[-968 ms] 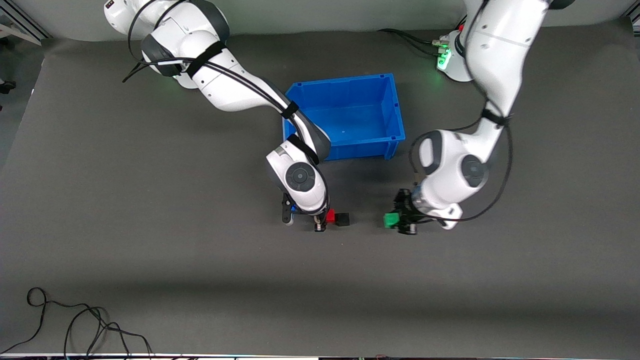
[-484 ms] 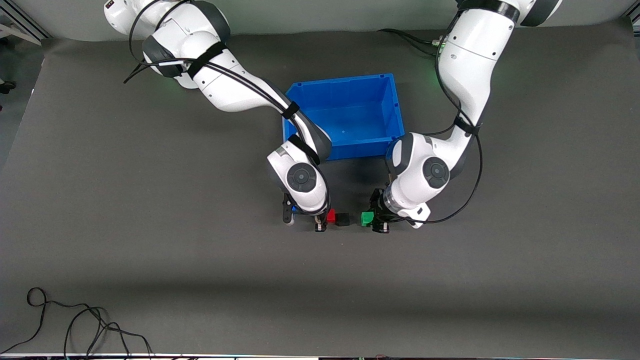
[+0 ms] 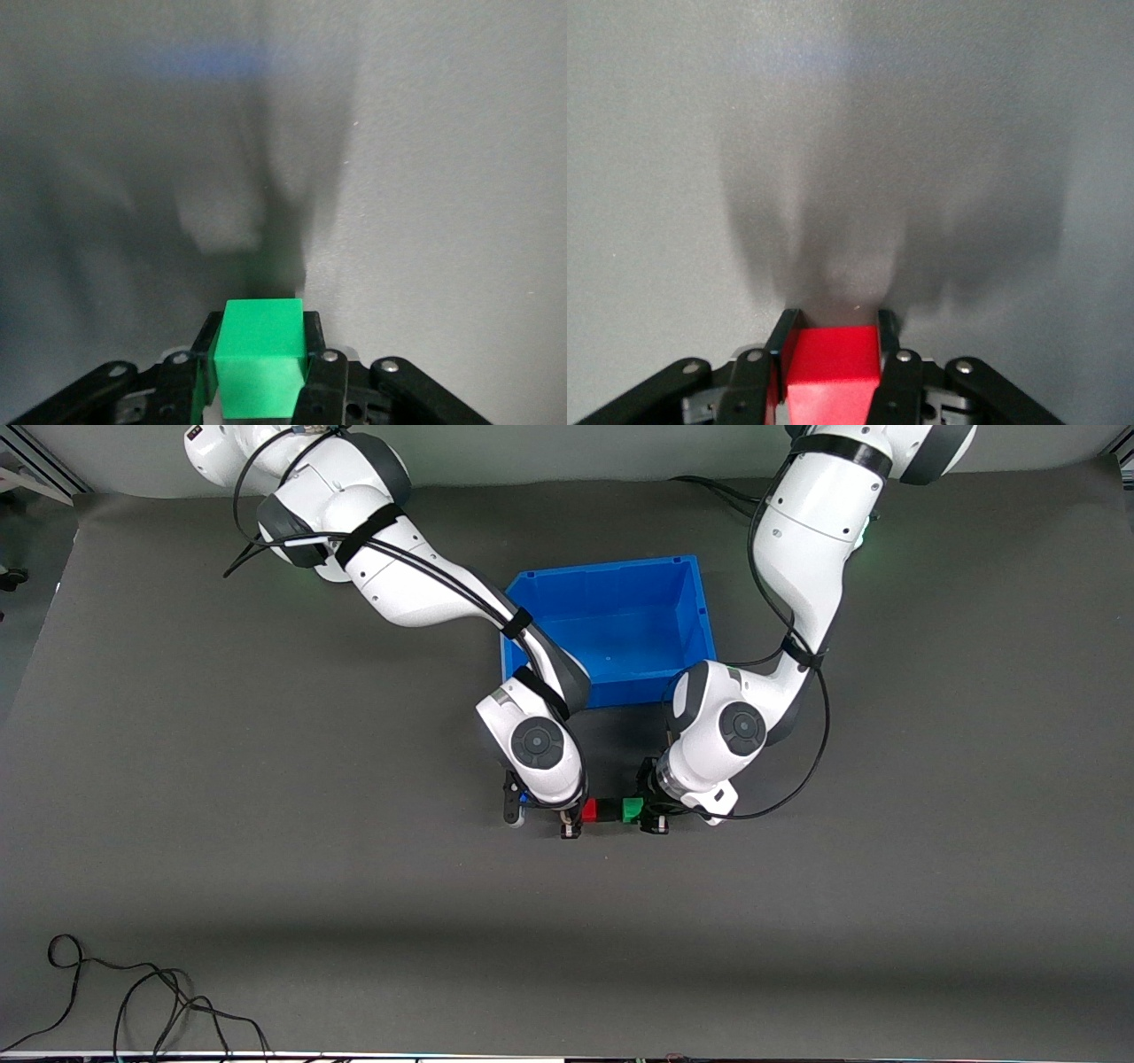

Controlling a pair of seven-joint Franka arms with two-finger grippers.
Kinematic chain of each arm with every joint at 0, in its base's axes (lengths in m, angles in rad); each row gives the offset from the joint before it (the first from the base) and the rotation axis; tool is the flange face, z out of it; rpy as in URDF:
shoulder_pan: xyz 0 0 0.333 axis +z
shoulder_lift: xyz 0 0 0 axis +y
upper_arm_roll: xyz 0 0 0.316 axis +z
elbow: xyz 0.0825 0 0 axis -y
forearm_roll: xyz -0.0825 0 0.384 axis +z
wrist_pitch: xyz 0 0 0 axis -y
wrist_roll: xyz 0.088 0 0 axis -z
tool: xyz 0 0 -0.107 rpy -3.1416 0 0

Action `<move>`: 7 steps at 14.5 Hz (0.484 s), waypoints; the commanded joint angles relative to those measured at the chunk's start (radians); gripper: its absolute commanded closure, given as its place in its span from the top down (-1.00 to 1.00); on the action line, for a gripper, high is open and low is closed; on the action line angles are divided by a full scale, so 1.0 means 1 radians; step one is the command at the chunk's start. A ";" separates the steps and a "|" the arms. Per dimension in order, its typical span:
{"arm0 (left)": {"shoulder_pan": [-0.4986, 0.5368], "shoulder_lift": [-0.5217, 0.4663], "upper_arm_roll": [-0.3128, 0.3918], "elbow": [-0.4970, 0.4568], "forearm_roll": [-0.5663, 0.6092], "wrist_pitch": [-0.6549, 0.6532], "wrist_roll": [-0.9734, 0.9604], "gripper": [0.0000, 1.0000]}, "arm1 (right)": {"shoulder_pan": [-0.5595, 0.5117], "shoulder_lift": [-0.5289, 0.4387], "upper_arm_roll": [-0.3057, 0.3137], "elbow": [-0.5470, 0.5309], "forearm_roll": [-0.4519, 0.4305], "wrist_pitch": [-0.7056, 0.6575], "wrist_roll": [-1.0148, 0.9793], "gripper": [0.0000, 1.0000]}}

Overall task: Attach green and red cubes to black cube
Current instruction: 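Press the green cube against the black cube with the left gripper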

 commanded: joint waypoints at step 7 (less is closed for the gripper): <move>-0.045 0.020 0.022 0.033 0.006 0.016 -0.073 0.34 | 0.014 0.078 -0.010 0.070 -0.003 0.026 0.031 -1.00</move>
